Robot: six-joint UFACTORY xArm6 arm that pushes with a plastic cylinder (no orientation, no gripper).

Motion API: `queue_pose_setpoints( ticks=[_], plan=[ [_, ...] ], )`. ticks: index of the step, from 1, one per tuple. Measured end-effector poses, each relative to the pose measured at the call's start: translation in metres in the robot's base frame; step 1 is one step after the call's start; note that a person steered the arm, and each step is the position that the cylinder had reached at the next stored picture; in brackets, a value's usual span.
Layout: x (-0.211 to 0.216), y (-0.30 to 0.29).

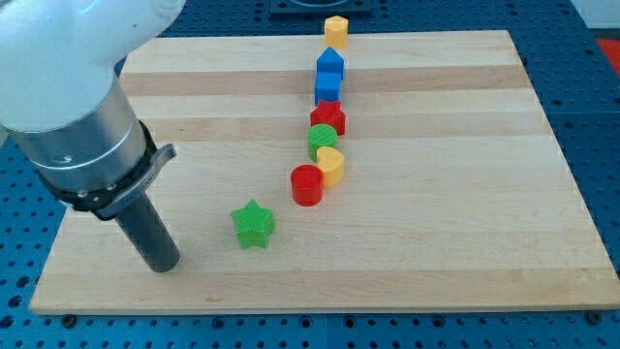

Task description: Move green star towards center

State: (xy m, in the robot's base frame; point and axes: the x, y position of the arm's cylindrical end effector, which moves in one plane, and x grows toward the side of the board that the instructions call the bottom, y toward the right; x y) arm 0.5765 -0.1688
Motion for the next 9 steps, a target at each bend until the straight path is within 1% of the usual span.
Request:
queue_pose_setpoints(
  ticks=[1,3,4,6,7,8,9],
  plan=[
    [0.0,0.001],
    [-0.004,0.036],
    [-0.016,0.037],
    [-0.012,0.063],
    [-0.002,0.085],
    [-0.002,0.114],
    [-0.016,0.14]
  ],
)
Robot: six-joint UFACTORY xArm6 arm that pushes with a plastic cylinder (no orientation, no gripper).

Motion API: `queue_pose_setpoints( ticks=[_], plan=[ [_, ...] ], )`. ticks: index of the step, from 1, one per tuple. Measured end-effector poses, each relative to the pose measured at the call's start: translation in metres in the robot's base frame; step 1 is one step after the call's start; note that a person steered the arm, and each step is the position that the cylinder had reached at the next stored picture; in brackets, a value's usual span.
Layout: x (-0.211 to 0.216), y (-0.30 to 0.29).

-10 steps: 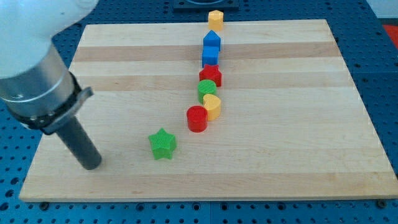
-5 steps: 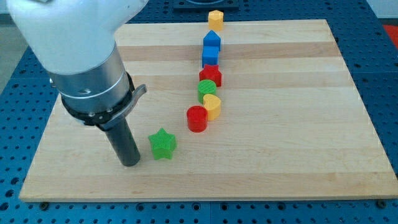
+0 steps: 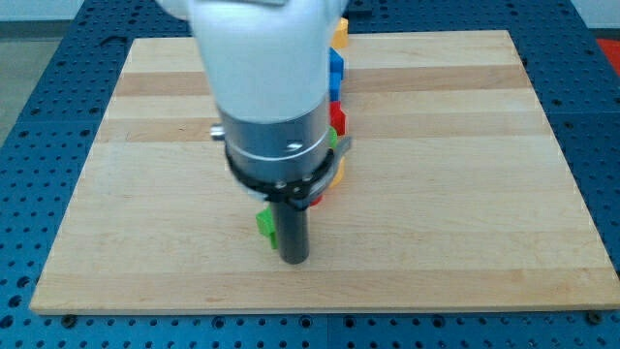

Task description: Move green star towards center

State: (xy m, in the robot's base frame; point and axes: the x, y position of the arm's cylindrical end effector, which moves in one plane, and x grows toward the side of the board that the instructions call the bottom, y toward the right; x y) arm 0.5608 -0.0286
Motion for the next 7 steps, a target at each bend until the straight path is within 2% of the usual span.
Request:
queue_pose_setpoints(
  ticks=[1,2,3,4,7],
  plan=[
    [-0.037,-0.017],
    [-0.023,-0.046],
    [0.017,-0.072],
    [0.012,-0.088],
    [-0.049,-0.086]
  ],
)
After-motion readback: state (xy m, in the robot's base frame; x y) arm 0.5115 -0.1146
